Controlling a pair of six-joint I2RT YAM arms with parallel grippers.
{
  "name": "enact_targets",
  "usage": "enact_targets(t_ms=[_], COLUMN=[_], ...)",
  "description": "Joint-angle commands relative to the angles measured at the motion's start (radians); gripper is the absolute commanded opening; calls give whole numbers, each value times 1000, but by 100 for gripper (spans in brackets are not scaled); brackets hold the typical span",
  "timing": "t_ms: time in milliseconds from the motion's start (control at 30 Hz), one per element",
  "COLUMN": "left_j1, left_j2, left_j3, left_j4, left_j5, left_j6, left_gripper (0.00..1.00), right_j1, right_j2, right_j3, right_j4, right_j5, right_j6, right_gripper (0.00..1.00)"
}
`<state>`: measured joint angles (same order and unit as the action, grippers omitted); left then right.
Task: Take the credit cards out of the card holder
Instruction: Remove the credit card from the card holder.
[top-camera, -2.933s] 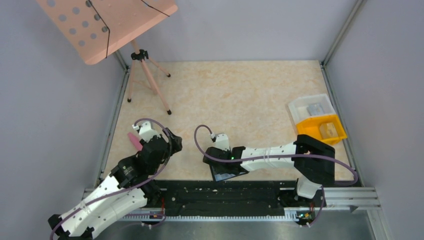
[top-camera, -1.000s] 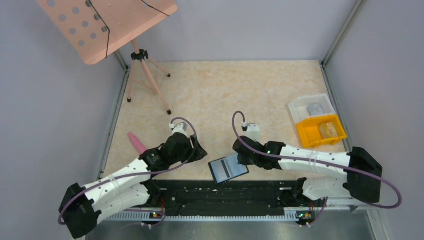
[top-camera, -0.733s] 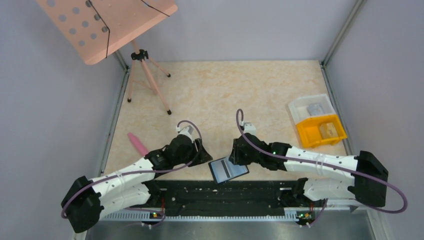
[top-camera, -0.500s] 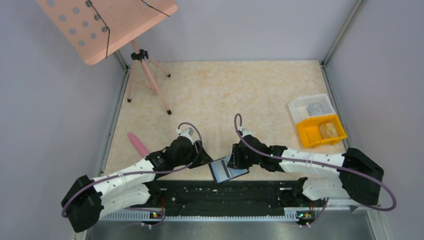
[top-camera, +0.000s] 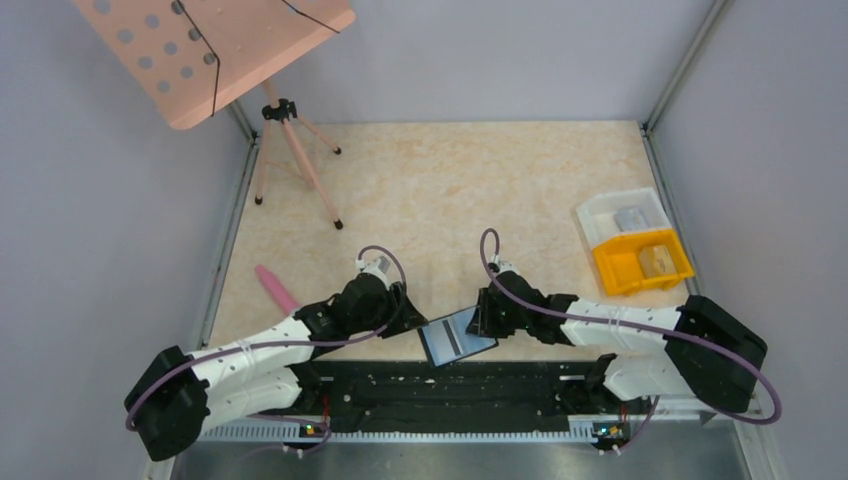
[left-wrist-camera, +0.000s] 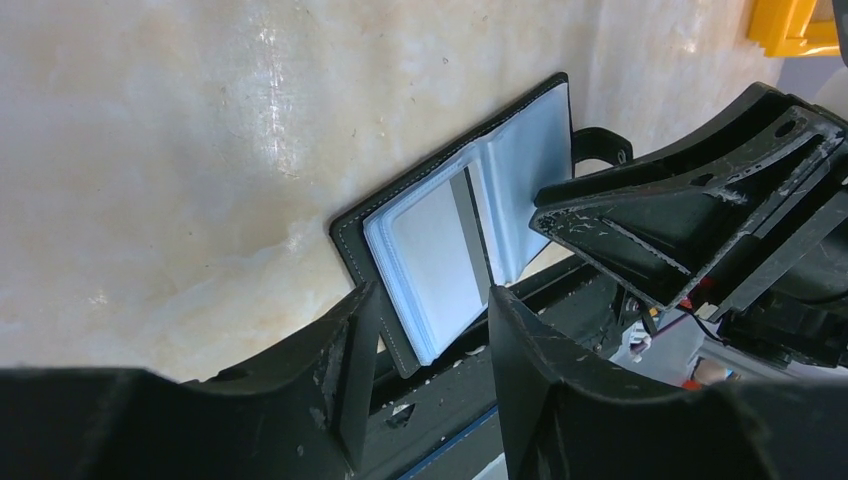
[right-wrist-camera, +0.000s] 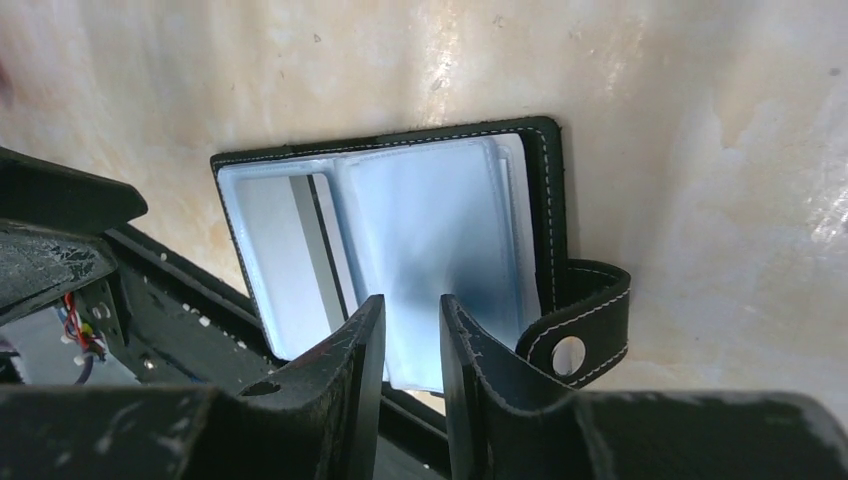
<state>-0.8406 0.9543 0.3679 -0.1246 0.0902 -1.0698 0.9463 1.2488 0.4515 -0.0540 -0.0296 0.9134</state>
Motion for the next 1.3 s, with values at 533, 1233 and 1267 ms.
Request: enact_targets(t_ms=[533,1233,1267], left_j1=[-24,-55,-55], left_j2=[125,277,281], left_j3=[-18,-18,-14], left_j4=[149,230,227], left_j5=[41,44,46], left_j6=[-10,-22,-21], left_gripper=[46,2,2], right_j1=[-9,-10,-10], right_j2=[-133,-24,-24], right_j3=[3,-66,-72], right_j4=[91,293,300], right_j5=[-112,-234,-234], right_j6=[-5,-21,-17], right_gripper=[32,33,33])
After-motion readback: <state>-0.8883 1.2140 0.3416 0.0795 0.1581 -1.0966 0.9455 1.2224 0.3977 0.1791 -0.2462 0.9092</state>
